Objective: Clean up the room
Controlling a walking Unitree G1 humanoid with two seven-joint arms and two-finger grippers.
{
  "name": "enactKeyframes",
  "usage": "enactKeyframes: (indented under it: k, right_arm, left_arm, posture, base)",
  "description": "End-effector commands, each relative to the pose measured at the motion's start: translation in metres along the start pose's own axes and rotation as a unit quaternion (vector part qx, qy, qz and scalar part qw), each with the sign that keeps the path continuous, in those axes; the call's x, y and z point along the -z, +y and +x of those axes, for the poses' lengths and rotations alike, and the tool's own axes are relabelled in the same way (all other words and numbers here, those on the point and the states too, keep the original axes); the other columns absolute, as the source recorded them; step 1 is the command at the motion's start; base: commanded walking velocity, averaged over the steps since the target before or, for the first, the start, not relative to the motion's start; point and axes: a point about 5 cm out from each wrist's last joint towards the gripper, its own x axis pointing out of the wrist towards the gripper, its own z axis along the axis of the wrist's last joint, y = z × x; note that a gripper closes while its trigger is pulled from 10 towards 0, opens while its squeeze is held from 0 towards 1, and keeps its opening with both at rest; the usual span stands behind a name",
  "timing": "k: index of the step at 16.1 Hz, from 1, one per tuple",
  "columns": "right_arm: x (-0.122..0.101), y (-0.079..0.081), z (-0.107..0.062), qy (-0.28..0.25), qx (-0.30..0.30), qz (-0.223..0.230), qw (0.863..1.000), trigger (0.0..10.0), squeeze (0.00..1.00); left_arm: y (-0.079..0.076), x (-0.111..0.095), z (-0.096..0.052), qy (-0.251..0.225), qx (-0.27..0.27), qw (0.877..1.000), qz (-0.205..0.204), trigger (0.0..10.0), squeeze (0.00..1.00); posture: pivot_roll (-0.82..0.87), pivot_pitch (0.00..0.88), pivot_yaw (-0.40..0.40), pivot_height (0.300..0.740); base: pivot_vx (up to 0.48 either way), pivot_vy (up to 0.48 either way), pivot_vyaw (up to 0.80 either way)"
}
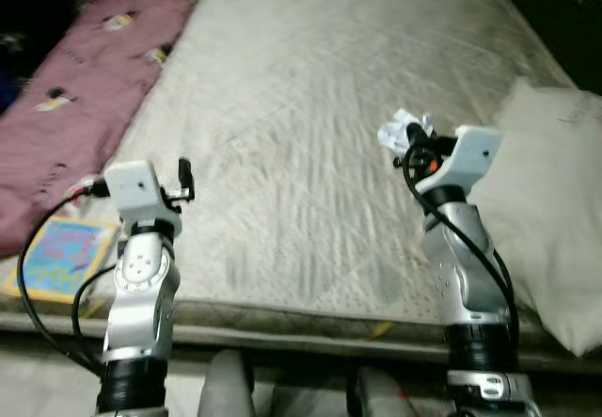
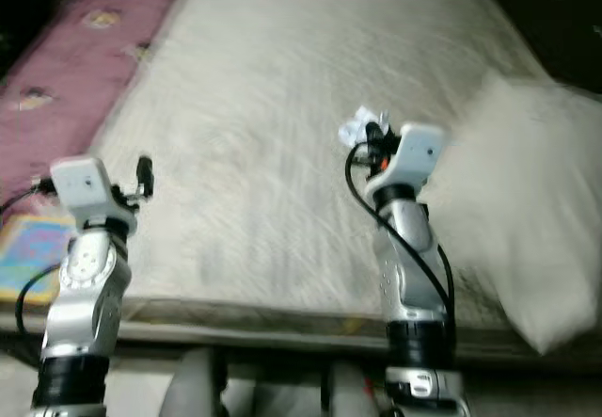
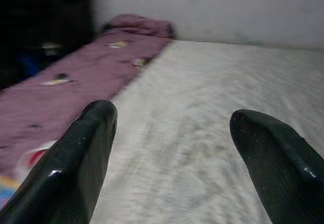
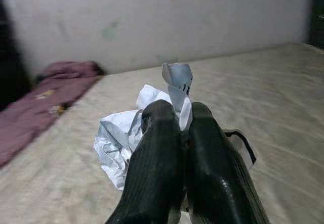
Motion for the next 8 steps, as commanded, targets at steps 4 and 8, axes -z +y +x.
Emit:
enactKeyframes:
  k: [4,8]
  right_arm:
    - [0.01,0.008,-0.01,0.015,0.007,-0.031,0.999,10.0,0.0]
    - [0.013,0.005,-0.017,0.013,0.012,-0.035,0.999,10.0,0.0]
  left_arm:
    - [0.006,-0.001,-0.005,0.004,0.0,1.0,0.002,10.0,0.0]
    - [0.002,0.001,-0.013,0.008,0.022,1.0,0.003,10.0,0.0]
  posture:
    - [-0.11,0.0,0.051,0.726]
    - [-0.12,0.0,0.061,0.726]
  base:
    - [0.0,0.0,0.0]
    - [0.0,0.0,0.0]
